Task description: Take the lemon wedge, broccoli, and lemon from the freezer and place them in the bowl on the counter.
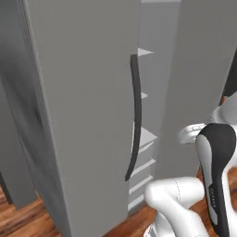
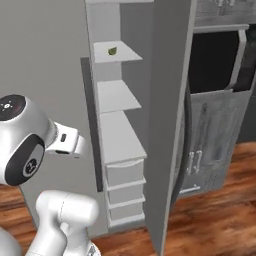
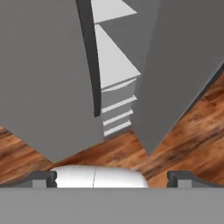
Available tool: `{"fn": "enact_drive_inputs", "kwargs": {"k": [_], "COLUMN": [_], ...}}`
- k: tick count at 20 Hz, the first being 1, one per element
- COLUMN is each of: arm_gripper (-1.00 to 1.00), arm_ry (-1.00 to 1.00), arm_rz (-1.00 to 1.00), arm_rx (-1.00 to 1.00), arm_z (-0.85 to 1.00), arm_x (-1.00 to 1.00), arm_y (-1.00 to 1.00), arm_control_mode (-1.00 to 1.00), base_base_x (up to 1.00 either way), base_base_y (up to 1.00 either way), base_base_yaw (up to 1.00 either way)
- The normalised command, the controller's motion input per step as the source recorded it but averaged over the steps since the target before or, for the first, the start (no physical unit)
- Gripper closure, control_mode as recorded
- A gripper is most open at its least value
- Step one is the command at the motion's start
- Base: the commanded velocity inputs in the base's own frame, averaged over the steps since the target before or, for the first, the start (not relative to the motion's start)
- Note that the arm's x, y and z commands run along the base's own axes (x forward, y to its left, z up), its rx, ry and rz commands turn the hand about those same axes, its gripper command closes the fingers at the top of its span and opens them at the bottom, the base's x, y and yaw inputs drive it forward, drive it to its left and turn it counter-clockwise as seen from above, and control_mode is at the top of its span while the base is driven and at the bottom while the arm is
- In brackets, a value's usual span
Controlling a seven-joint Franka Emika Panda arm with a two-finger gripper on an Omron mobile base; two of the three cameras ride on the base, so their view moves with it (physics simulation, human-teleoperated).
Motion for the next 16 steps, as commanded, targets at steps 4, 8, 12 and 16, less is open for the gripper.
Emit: {"fn": "enact_drive_inputs", "kwargs": {"k": [4,8,12,16], "arm_gripper": [-1.0,-1.0,-1.0,-1.0], "arm_ry": [0.0,0.0,0.0,0.0], "arm_rz": [0.0,0.0,0.0,0.0], "arm_rx": [0.0,0.0,0.0,0.0], "arm_z": [0.0,0.0,0.0,0.0], "arm_x": [0.0,0.0,0.0,0.0], "arm_y": [0.0,0.0,0.0,0.0], "arm_control_mode": [1.0,1.0,1.0,1.0], "base_base_x": [0.5,0.41,0.39,0.4], "base_base_y": [-0.21,-0.2,-0.26,-0.35], "base_base_yaw": [0.39,0.29,0.24,0.23]}}
